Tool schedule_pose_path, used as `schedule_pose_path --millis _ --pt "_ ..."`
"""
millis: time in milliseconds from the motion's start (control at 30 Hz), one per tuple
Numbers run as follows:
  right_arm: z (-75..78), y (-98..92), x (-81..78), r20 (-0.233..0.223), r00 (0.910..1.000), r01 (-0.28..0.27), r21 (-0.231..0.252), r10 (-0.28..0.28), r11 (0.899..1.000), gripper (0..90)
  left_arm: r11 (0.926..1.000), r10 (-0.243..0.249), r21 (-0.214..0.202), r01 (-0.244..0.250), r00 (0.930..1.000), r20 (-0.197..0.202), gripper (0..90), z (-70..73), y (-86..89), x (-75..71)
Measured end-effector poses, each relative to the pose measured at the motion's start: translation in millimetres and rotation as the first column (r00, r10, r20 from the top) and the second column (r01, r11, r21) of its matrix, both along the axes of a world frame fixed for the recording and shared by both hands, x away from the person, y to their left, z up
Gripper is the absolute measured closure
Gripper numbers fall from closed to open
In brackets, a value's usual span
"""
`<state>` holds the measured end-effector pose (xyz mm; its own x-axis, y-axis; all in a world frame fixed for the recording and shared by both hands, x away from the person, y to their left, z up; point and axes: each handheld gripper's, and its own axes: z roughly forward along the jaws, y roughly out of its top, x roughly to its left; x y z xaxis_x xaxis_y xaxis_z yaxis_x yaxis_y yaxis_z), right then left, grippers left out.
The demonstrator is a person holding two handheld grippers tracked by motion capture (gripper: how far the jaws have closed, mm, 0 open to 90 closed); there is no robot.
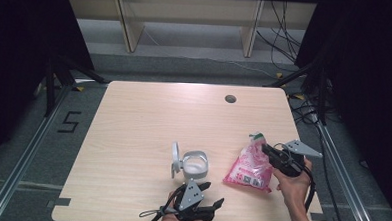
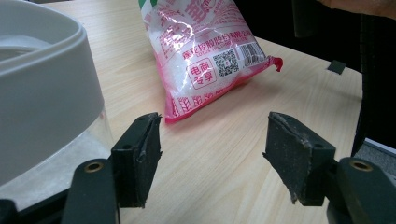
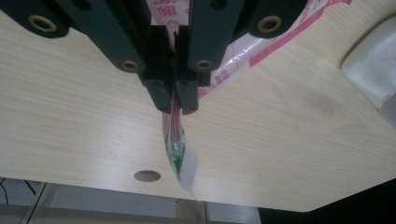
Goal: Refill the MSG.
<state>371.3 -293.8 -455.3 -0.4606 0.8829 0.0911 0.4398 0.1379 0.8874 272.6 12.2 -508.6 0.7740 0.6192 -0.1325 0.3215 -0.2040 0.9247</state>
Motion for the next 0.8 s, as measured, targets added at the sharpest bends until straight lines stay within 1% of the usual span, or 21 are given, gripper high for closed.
schedule_pose_path --millis 33,67,100,133,167,233,267,300,333,367,400,433,467,500,533,567,633,700,733,767,800 --pt "-0.1 0.3 -0.6 -0.008 0.9999 0.008 0.010 -0.008 1.000 88.0 0.9999 -0.001 0.013 0.001 1.0000 0.003 35.1 0.1 0.8 -0.1" --pt "-0.4 0.5 -0.6 -0.012 0.9998 0.014 0.024 -0.014 1.000 87.5 1.0000 0.002 -0.003 -0.002 1.0000 0.003 35.0 -0.3 0.2 -0.6" --pt "-0.6 -2.3 1.5 0.008 1.0000 0.002 -0.006 -0.002 1.000 86.8 1.0000 -0.001 0.010 0.001 1.0000 0.003 35.0 0.8 1.5 -1.1" --pt "-1.5 -2.7 2.2 0.014 0.9999 0.008 -0.021 -0.008 1.000 86.7 1.0000 0.002 -0.006 -0.002 1.0000 0.005 35.0 0.6 0.9 -1.4" --pt "-2.0 -2.5 2.2 0.017 0.9999 0.004 -0.010 -0.004 1.000 86.6 0.9995 -0.005 0.033 0.005 1.0000 0.008 35.1 1.4 3.8 -0.6" --pt "-1.7 -2.3 0.7 -0.004 0.9999 0.016 -0.004 -0.016 1.000 85.5 0.9990 -0.005 0.044 0.005 1.0000 0.008 35.1 1.7 5.2 -0.6" --pt "-2.1 -0.7 0.3 -0.014 0.9993 0.036 0.017 -0.036 0.999 84.9 0.9999 0.001 -0.010 -0.001 1.0000 0.003 35.1 0.6 2.2 -1.4" --pt "-2.4 -2.6 1.7 -0.004 0.9996 0.027 0.000 -0.027 1.000 84.2 1.0000 -0.003 0.000 0.003 1.0000 0.002 35.1 1.3 3.5 -1.4" --pt "-2.5 -3.0 1.1 -0.005 0.9997 0.024 0.003 -0.024 1.000 82.3 0.9993 -0.004 0.038 0.003 1.0000 0.008 35.1 2.1 6.0 -0.7" --pt "-2.8 -0.9 -0.6 -0.016 0.9990 0.042 0.028 -0.042 0.999 81.1 0.9999 0.001 0.016 -0.001 1.0000 0.004 35.1 1.8 5.1 -1.2" --pt "-3.2 -1.9 -0.1 -0.013 0.9992 0.037 0.013 -0.037 0.999 80.0 1.0000 0.005 0.006 -0.005 1.0000 0.003 35.1 1.7 4.9 -1.8" --pt "-3.2 -1.2 -0.7 -0.020 0.9989 0.044 0.020 -0.043 0.999 79.1 0.9999 0.002 0.011 -0.003 1.0000 0.007 35.2 1.9 5.6 -1.7" --pt "-3.6 -2.7 0.3 -0.006 0.9993 0.038 0.002 -0.038 0.999 78.2 1.0000 0.003 -0.004 -0.003 1.0000 0.009 35.5 1.8 5.4 -1.9" --pt "-3.6 -1.9 0.9 0.013 0.9991 0.041 -0.006 -0.041 0.999 76.3 1.0000 0.007 0.007 -0.007 1.0000 0.005 35.6 2.9 6.2 -2.5" --pt "-2.9 -0.3 -1.1 -0.001 0.9989 0.048 0.002 -0.048 0.999 73.7 1.0000 0.003 -0.007 -0.003 0.9999 0.010 35.6 2.1 5.8 -1.5" --pt "-2.1 -0.9 -1.3 -0.001 0.9988 0.048 -0.022 -0.048 0.999 71.2 1.0000 0.003 -0.007 -0.003 0.9999 0.010 35.5 2.1 5.8 -1.5" --pt "-2.5 1.0 -2.6 -0.016 0.9978 0.065 0.009 -0.065 0.998 69.7 1.0000 0.008 0.003 -0.008 1.0000 0.005 35.4 2.8 6.6 -3.1" --pt "-2.3 -2.8 -2.0 0.012 0.9980 0.063 -0.032 -0.062 0.998 65.8 1.0000 0.002 -0.007 -0.001 0.9999 0.014 35.4 2.8 6.9 -2.3" --pt "-0.4 -1.1 -5.6 -0.022 0.9959 0.087 -0.004 -0.087 0.996 63.6 1.0000 0.006 -0.008 -0.006 0.9999 0.011 35.4 2.7 7.0 -2.5" --pt "-1.2 -1.7 -4.4 -0.002 0.9951 0.099 0.005 -0.099 0.995 62.6 0.9999 0.005 -0.009 -0.005 0.9999 0.012 35.3 2.4 7.1 -2.6" --pt "-0.4 -4.8 -4.6 -0.001 0.9961 0.088 -0.008 -0.088 0.996 60.8 1.0000 -0.003 -0.004 0.003 0.9999 0.010 35.3 2.7 7.9 -2.6"
